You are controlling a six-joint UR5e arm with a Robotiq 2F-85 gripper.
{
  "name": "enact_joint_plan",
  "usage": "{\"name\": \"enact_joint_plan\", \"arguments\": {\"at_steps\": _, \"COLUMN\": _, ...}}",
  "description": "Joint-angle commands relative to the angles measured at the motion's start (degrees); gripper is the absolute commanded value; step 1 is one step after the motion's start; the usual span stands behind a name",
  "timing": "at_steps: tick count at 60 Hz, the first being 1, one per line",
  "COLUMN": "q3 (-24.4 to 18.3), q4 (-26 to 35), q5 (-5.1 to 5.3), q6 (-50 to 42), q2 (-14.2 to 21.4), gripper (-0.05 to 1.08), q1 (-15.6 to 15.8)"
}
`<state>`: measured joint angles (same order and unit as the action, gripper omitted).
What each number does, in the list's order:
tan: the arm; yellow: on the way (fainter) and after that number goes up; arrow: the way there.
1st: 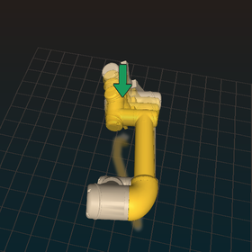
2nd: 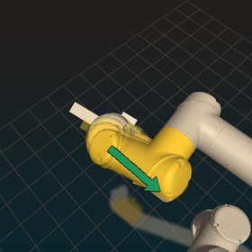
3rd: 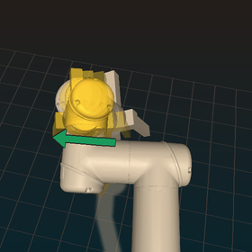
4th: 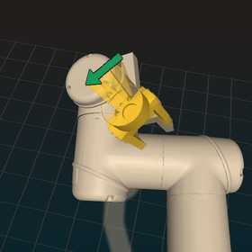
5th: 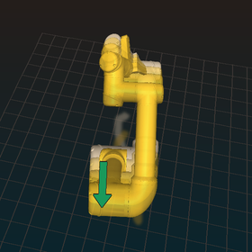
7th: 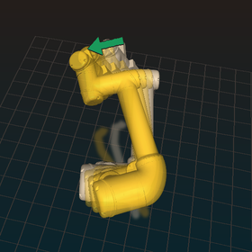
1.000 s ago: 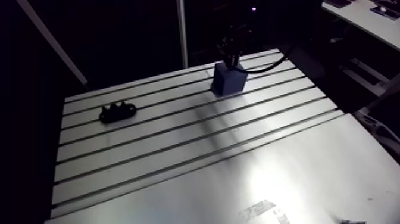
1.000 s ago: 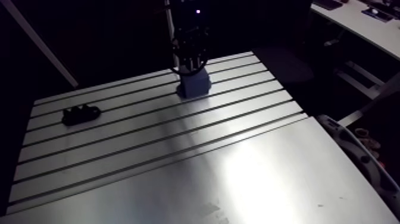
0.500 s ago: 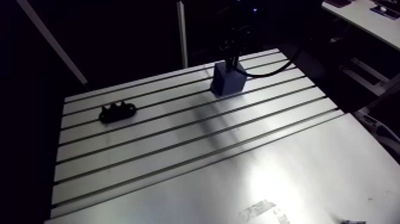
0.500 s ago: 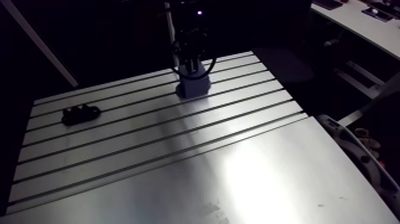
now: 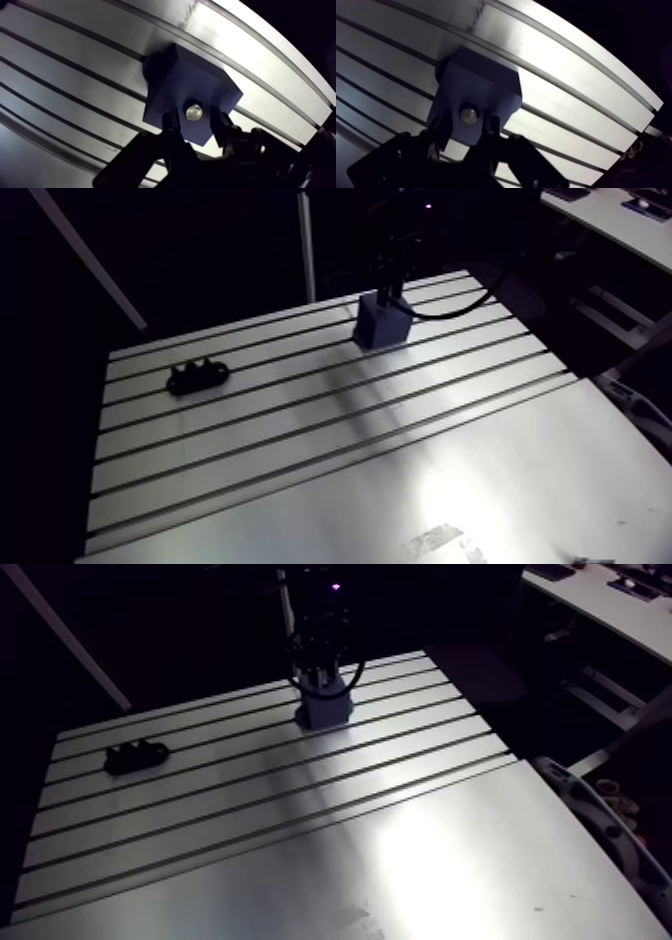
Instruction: Pick up the M10 bolt and insert it into the hex recess until seated.
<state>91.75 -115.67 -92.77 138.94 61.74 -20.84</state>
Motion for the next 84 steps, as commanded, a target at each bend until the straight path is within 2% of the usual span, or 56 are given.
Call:
{"name": "enact_joint_plan", "arguments": {"at_steps": 1, "q3": 0.0, "q4": -0.3, "q5": -0.01, "q6": -0.6, "q2": 0.1, "gripper": 0.1, "q1": 0.0}}
{"name": "enact_joint_plan", "arguments": {"at_steps": 10, "q3": -0.2, "q4": -0.4, "q5": 0.09, "q6": -0.7, "q2": 0.1, "gripper": 0.08, "q1": 0.0}}
{"name": "enact_joint_plan", "arguments": {"at_steps": 15, "q3": -0.4, "q4": -0.2, "q5": 0.27, "q6": -1.8, "q2": 0.2, "gripper": 0.02, "q1": -0.1}}
{"name": "enact_joint_plan", "arguments": {"at_steps": 35, "q3": -0.6, "q4": 0.5, "q5": 0.19, "q6": -7.4, "q2": 0.8, "gripper": 0.02, "q1": 0.0}}
{"name": "enact_joint_plan", "arguments": {"at_steps": 39, "q3": -0.5, "q4": 1.1, "q5": 0.27, "q6": -8.7, "q2": 0.9, "gripper": 0.1, "q1": 0.0}}
{"name": "enact_joint_plan", "arguments": {"at_steps": 41, "q3": -0.6, "q4": 1.6, "q5": 0.28, "q6": -13.3, "q2": 0.9, "gripper": 0.18, "q1": 0.0}}
{"name": "enact_joint_plan", "arguments": {"at_steps": 42, "q3": -0.6, "q4": 1.6, "q5": 0.28, "q6": -13.3, "q2": 0.9, "gripper": 0.18, "q1": 0.0}}
{"name": "enact_joint_plan", "arguments": {"at_steps": 43, "q3": -0.6, "q4": 1.8, "q5": 0.2, "q6": -16.1, "q2": 0.8, "gripper": 0.28, "q1": 0.1}}
{"name": "enact_joint_plan", "arguments": {"at_steps": 44, "q3": -0.6, "q4": 1.8, "q5": 0.2, "q6": -16.1, "q2": 0.8, "gripper": 0.28, "q1": 0.1}}
{"name": "enact_joint_plan", "arguments": {"at_steps": 45, "q3": -0.8, "q4": 2.0, "q5": 0.19, "q6": -18.4, "q2": 0.8, "gripper": 0.4, "q1": 0.1}}
{"name": "enact_joint_plan", "arguments": {"at_steps": 46, "q3": -0.8, "q4": 2.0, "q5": 0.19, "q6": -18.4, "q2": 0.8, "gripper": 0.4, "q1": 0.1}}
{"name": "enact_joint_plan", "arguments": {"at_steps": 47, "q3": -0.9, "q4": 2.2, "q5": 0.18, "q6": -20.0, "q2": 0.9, "gripper": 0.52, "q1": 0.1}}
{"name": "enact_joint_plan", "arguments": {"at_steps": 48, "q3": -0.9, "q4": 2.2, "q5": 0.18, "q6": -20.0, "q2": 0.9, "gripper": 0.52, "q1": 0.1}}
{"name": "enact_joint_plan", "arguments": {"at_steps": 49, "q3": -0.9, "q4": 2.5, "q5": 0.18, "q6": -21.5, "q2": 0.9, "gripper": 0.63, "q1": 0.1}}
{"name": "enact_joint_plan", "arguments": {"at_steps": 50, "q3": -0.9, "q4": 2.5, "q5": 0.18, "q6": -21.5, "q2": 0.9, "gripper": 0.63, "q1": 0.1}}
{"name": "enact_joint_plan", "arguments": {"at_steps": 51, "q3": -1.1, "q4": 2.7, "q5": 0.26, "q6": -22.9, "q2": 0.8, "gripper": 0.74, "q1": 0.1}}
{"name": "enact_joint_plan", "arguments": {"at_steps": 52, "q3": -1.1, "q4": 2.7, "q5": 0.26, "q6": -22.9, "q2": 0.8, "gripper": 0.74, "q1": 0.1}}
{"name": "enact_joint_plan", "arguments": {"at_steps": 53, "q3": -1.1, "q4": 3.0, "q5": 0.34, "q6": -23.6, "q2": 0.8, "gripper": 0.83, "q1": 0.1}}
{"name": "enact_joint_plan", "arguments": {"at_steps": 54, "q3": -1.1, "q4": 3.0, "q5": 0.34, "q6": -23.6, "q2": 0.8, "gripper": 0.83, "q1": 0.1}}
{"name": "enact_joint_plan", "arguments": {"at_steps": 55, "q3": -1.2, "q4": 3.2, "q5": 0.36, "q6": -24.0, "q2": 0.8, "gripper": 0.89, "q1": 0.1}}
{"name": "enact_joint_plan", "arguments": {"at_steps": 59, "q3": -1.5, "q4": 3.6, "q5": 0.37, "q6": -24.9, "q2": 0.8, "gripper": 0.93, "q1": 0.2}}
{"name": "enact_joint_plan", "arguments": {"at_steps": 75, "q3": -4.1, "q4": 6.6, "q5": 0.36, "q6": -26.0, "q2": 0.7, "gripper": 0.93, "q1": 0.2}}
{"name": "enact_joint_plan", "arguments": {"at_steps": 79, "q3": -4.5, "q4": 6.8, "q5": 0.37, "q6": -26.0, "q2": 0.5, "gripper": 1.0, "q1": 0.2}}
{"name": "enact_joint_plan", "arguments": {"at_steps": 84, "q3": -4.6, "q4": 6.8, "q5": 0.37, "q6": -26.0, "q2": 0.5, "gripper": 1.03, "q1": 0.1}}
